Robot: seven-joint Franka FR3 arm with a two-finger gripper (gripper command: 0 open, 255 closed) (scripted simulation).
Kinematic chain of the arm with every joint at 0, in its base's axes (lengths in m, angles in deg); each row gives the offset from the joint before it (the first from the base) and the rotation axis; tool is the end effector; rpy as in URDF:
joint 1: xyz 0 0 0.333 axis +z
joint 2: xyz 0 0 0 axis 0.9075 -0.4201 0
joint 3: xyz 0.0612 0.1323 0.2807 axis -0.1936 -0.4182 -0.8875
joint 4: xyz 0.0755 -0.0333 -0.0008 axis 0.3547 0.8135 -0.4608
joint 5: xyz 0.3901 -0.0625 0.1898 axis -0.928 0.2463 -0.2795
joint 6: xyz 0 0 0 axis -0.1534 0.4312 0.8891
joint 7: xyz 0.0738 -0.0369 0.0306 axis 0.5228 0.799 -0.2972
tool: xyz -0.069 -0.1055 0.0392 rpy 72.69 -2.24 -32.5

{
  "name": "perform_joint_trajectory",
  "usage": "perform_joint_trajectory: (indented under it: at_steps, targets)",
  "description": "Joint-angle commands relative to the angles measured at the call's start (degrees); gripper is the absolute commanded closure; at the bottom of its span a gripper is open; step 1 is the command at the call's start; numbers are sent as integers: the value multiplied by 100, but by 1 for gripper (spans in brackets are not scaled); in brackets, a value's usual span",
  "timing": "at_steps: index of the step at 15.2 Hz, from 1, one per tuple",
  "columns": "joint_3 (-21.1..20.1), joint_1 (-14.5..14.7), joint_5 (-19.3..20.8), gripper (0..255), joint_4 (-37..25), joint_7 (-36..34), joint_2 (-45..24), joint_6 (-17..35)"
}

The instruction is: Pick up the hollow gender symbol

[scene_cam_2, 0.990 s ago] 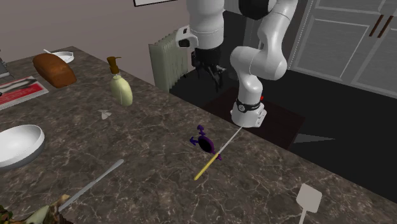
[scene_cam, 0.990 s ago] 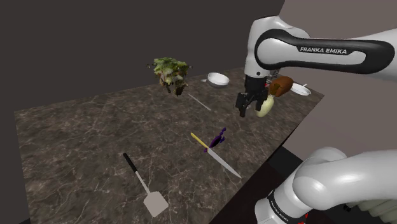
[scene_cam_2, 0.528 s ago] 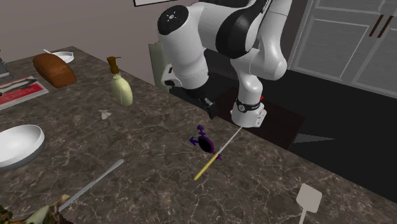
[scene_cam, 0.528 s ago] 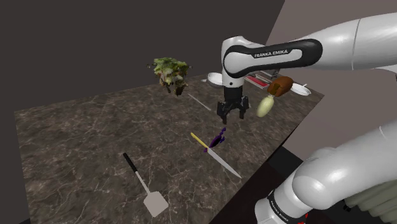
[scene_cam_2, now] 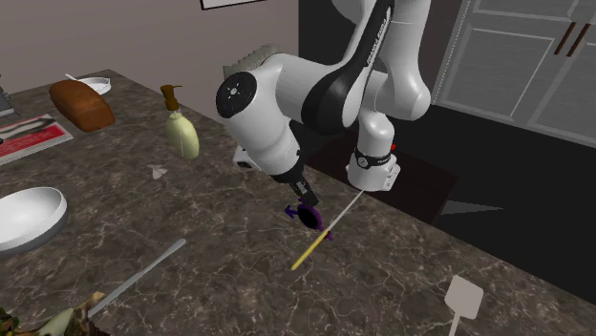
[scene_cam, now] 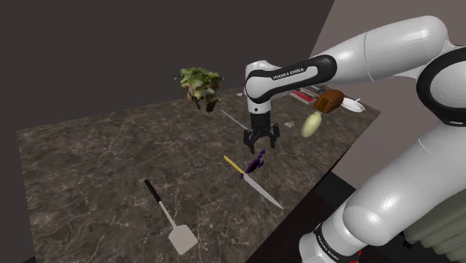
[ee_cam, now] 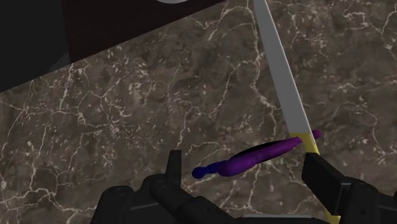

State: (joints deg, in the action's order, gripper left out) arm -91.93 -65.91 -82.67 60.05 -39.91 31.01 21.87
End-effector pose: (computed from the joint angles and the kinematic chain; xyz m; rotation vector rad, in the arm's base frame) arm 0.4711 0.0174 0.2992 2.9099 -0.4681 -0.7019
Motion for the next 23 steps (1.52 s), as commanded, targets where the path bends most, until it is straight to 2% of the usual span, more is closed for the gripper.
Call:
perform_joint_trajectory:
  at_steps: [1,4,5,14,23]
  targets:
    - [-2,2,1,0,88,-10,-75,163]
    - [-3,2,4,0,141,-15,-145,286]
    - [-5,4,2,255,141,-19,-146,287]
    - [-2,2,4,255,140,-15,-145,286]
    - [1,2,-12,255,-202,10,215,-417]
